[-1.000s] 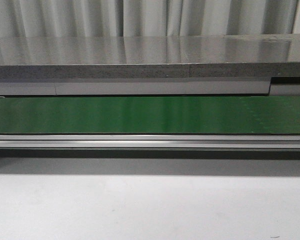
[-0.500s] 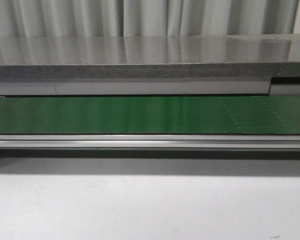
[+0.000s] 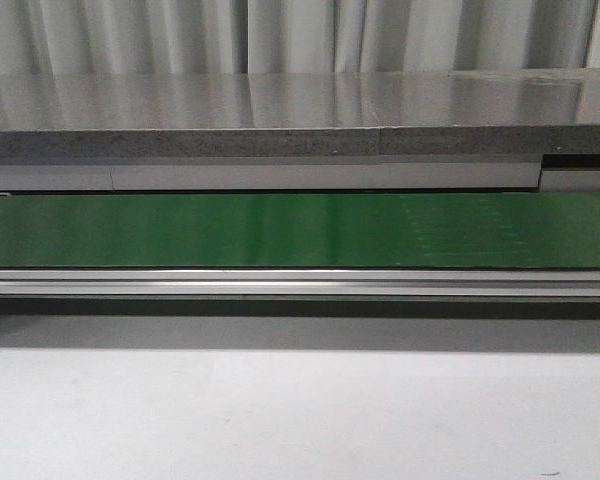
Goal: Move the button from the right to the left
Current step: 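Lift the push-button with the left gripper and lower it into the blue tray, then open the left gripper and raise it away from the blue tray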
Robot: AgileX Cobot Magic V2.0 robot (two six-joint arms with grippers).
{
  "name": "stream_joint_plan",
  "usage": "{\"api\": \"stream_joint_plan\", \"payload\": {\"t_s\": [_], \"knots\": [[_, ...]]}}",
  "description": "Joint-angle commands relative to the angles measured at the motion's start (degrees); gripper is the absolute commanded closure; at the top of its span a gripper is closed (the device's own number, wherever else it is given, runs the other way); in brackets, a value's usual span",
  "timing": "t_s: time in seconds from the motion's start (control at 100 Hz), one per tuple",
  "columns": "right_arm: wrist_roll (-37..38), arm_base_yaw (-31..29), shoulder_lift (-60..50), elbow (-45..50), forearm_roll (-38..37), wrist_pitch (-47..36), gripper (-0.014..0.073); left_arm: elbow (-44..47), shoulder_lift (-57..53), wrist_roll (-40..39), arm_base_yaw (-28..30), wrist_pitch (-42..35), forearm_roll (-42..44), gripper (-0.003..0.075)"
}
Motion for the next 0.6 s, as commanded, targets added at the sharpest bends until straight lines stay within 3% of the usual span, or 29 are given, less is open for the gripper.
{"api": "stream_joint_plan", "payload": {"t_s": [0.0,0.21,0.59], "knots": [[0.0,0.0,0.1,-1.6,0.8,-3.7,0.0662,-2.6,-3.6,0.0,0.1,-1.2,0.8,0.0185],[0.0,0.0,0.1,-1.6,0.8,-3.7,0.0662,-3.9,-7.8,0.0,0.1,-0.8,2.3,0.0188],[0.0,0.0,0.1,-1.6,0.8,-3.7,0.0662,-3.0,-18.0,0.0,-3.8,0.8,-4.8,0.0193]]}}
